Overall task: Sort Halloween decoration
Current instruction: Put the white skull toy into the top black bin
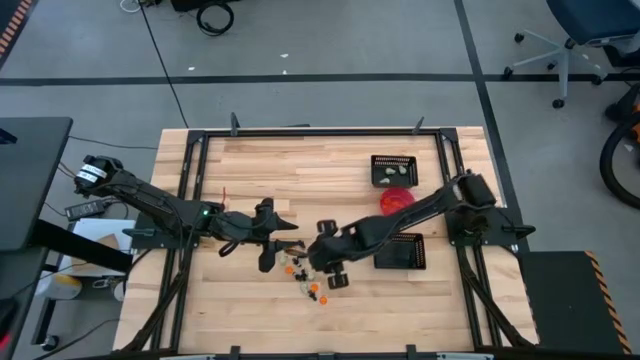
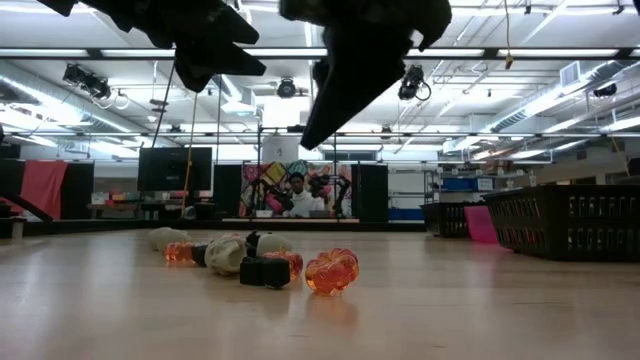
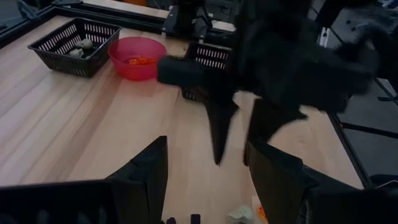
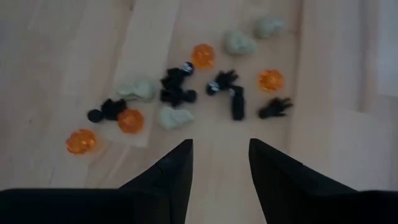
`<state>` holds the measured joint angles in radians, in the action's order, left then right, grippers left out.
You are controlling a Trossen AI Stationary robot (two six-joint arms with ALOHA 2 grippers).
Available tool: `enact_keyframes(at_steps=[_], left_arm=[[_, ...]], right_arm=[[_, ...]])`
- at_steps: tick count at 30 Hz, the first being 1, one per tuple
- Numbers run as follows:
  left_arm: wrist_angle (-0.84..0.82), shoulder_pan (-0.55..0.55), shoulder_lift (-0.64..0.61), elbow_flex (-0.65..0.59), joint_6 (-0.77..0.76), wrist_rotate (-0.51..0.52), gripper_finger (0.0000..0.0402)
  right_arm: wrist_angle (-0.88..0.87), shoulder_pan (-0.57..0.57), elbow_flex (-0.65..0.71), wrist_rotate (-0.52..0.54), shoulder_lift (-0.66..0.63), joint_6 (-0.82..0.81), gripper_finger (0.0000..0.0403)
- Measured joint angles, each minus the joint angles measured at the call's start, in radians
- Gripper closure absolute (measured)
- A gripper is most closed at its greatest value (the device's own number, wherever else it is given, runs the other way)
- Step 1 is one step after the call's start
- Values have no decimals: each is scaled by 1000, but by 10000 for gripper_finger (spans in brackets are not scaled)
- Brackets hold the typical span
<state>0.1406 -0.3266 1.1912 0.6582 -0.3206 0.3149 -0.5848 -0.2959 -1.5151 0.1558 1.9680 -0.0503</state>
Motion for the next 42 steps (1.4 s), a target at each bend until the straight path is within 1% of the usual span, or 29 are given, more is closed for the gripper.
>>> enact_keyframes(at_steps=[8, 14, 22, 24, 34, 42], left_arm=[[-5, 0, 0, 0, -5, 0, 209], [-25, 0, 0, 0, -10, -1, 209], [-43, 0, 0, 0, -10, -2, 209], [-45, 0, 0, 0, -11, -2, 209], [-53, 0, 0, 0, -19, -2, 209], [-51, 0, 0, 0, -19, -2, 209]], right_arm=[[-2, -51, -122, -21, 142, 18, 243], [26, -58, -139, 0, 207, 20, 243], [84, -58, -133, 25, 222, 32, 243], [74, -58, -132, 25, 223, 39, 241], [100, -57, -117, 20, 258, 47, 204], [80, -47, -114, 26, 269, 45, 209]])
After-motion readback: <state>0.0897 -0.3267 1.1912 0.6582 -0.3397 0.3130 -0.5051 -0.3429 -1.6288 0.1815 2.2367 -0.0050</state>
